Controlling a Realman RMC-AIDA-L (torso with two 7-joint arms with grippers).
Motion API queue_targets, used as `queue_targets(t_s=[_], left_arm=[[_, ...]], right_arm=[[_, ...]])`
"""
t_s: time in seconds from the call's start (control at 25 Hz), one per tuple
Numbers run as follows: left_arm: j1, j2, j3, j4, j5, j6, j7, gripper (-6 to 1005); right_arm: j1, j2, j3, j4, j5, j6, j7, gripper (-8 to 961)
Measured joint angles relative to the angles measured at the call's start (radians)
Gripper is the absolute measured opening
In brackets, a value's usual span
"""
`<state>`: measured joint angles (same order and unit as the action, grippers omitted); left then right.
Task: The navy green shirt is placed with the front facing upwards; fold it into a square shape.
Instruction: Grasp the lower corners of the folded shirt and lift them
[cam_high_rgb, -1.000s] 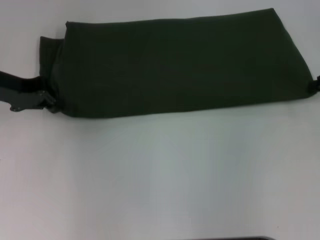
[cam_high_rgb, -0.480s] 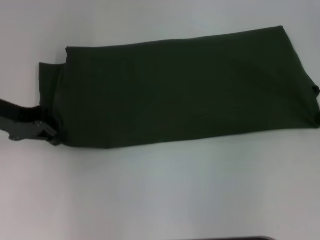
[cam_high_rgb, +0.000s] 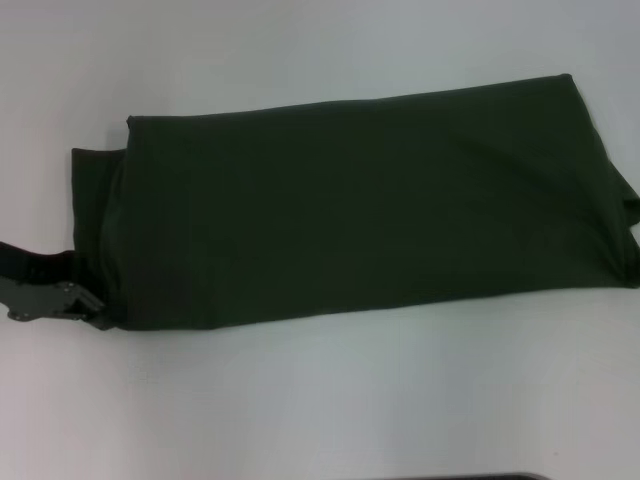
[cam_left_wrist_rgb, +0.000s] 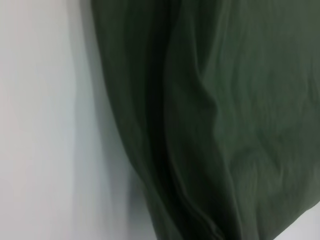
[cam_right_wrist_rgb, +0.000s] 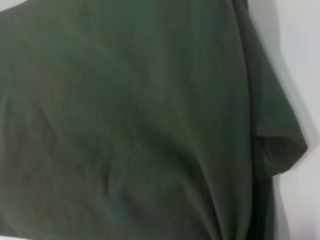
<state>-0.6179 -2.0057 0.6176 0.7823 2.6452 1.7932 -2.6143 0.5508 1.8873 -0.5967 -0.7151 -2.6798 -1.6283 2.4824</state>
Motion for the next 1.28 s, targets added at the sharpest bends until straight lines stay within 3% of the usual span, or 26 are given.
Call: queue_targets(t_s=[0.36, 0.56, 0.88, 1.12, 1.28], left_arm=[[0.014, 0.000, 0.001, 0.003, 0.034, 0.016, 0.000, 74], [0.015, 0.000, 0.001, 0.005, 0.054, 0.021, 0.000, 80], [0.015, 0.002, -0.005, 0.012, 0.066, 0.013, -0.007, 90], [0.015, 0.003, -0.007, 0.013, 0.069, 0.011, -0.008, 97], [0.010, 0.006, -0.010, 0.005, 0.070, 0.010, -0.009, 102]], right_arm=[[-0.020, 0.006, -0.003, -0.019, 0.000, -0.038, -0.005, 4], [-0.031, 0.032, -0.024, -0.069, -0.001, -0.079, -0.017, 3], [-0.038, 0.047, -0.023, -0.091, -0.002, -0.107, -0.024, 5], [-0.039, 0.051, -0.015, -0.090, -0.001, -0.110, -0.026, 12], [-0.038, 0.041, 0.031, -0.090, 0.005, -0.109, -0.024, 43]])
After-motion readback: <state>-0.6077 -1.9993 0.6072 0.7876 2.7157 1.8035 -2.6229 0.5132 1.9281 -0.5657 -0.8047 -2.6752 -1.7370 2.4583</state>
